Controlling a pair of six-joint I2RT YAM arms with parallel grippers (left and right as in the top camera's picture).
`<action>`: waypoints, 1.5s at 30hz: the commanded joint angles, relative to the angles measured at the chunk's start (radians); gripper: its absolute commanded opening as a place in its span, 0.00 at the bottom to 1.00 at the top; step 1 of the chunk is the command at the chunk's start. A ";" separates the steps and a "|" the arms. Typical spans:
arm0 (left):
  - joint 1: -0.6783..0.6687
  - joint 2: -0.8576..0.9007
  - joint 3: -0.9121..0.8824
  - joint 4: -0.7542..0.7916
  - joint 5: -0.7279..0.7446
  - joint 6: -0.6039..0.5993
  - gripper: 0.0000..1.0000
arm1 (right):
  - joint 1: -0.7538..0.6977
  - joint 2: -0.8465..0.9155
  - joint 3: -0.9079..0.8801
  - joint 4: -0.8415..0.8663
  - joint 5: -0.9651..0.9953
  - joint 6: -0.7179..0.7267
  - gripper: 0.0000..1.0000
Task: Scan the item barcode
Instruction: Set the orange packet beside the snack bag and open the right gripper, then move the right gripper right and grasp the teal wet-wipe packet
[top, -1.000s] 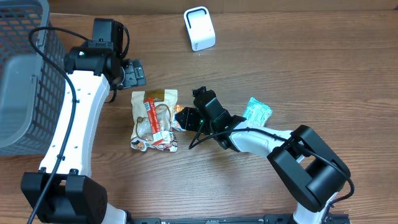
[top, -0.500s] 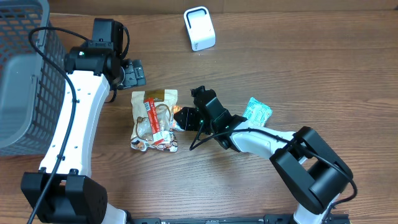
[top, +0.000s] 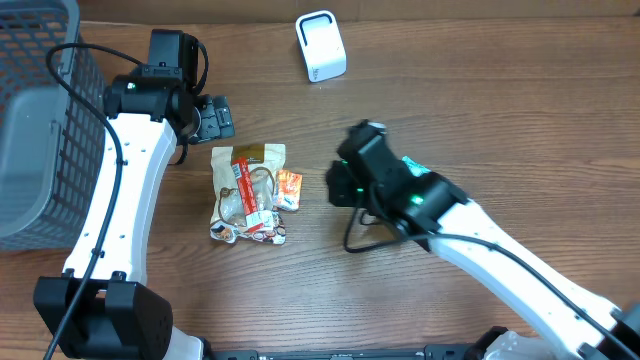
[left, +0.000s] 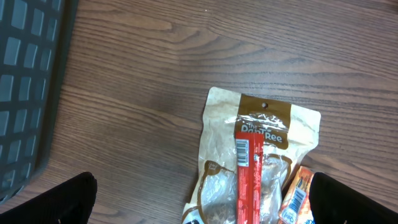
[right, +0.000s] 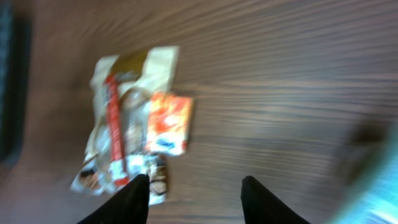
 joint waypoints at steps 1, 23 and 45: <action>-0.007 -0.014 0.014 0.000 -0.013 -0.010 1.00 | -0.058 -0.043 0.016 -0.188 0.193 0.119 0.55; -0.007 -0.014 0.014 0.000 -0.013 -0.010 1.00 | -0.278 -0.039 -0.179 -0.211 0.076 0.133 0.42; -0.007 -0.014 0.014 0.000 -0.013 -0.010 1.00 | -0.265 -0.104 -0.067 -0.054 -0.324 -0.186 0.04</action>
